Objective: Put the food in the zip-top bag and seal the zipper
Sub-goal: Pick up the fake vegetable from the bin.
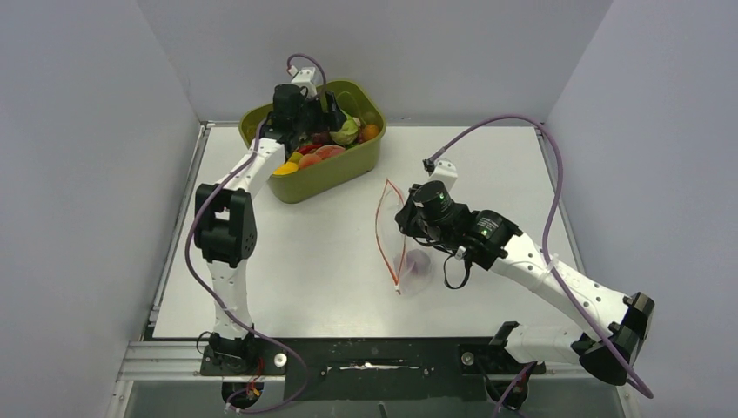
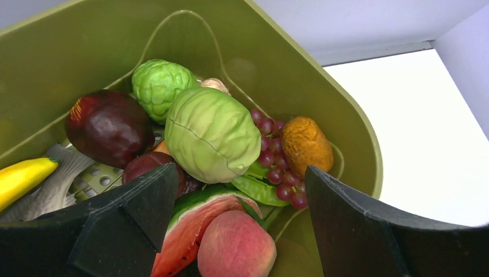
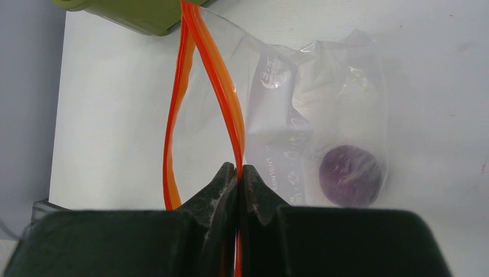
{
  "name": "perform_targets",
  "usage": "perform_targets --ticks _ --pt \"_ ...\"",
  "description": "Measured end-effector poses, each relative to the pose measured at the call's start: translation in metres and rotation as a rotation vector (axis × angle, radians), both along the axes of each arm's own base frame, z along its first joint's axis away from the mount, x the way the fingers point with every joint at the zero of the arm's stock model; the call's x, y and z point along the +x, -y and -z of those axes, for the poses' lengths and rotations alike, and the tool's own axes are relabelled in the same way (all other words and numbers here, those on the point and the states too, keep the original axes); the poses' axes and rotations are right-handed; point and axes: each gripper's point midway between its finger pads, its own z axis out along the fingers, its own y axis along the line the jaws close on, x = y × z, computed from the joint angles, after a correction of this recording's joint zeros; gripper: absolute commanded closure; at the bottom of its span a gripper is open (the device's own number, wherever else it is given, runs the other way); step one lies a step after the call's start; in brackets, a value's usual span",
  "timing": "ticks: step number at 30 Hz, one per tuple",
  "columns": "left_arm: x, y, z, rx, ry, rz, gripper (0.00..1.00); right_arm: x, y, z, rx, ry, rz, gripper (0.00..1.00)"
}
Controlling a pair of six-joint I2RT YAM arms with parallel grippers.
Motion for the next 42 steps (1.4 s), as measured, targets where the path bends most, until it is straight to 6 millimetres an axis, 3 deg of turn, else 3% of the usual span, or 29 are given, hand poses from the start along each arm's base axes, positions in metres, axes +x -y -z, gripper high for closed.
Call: perform_targets --ticks 15,20,35,42 --pt "0.036 0.022 0.067 0.084 -0.058 -0.003 0.12 -0.001 0.003 -0.012 -0.009 0.029 0.014 1.00" --pt "0.051 0.021 0.063 0.114 -0.025 -0.018 0.11 0.000 0.005 -0.014 -0.012 0.035 0.023 1.00" --pt "0.070 0.013 0.087 0.228 -0.051 -0.077 0.12 0.002 0.008 -0.015 -0.025 0.045 0.033 1.00" --pt "0.066 0.019 0.090 0.244 -0.059 -0.070 0.25 0.003 0.012 -0.020 -0.018 0.057 0.044 1.00"
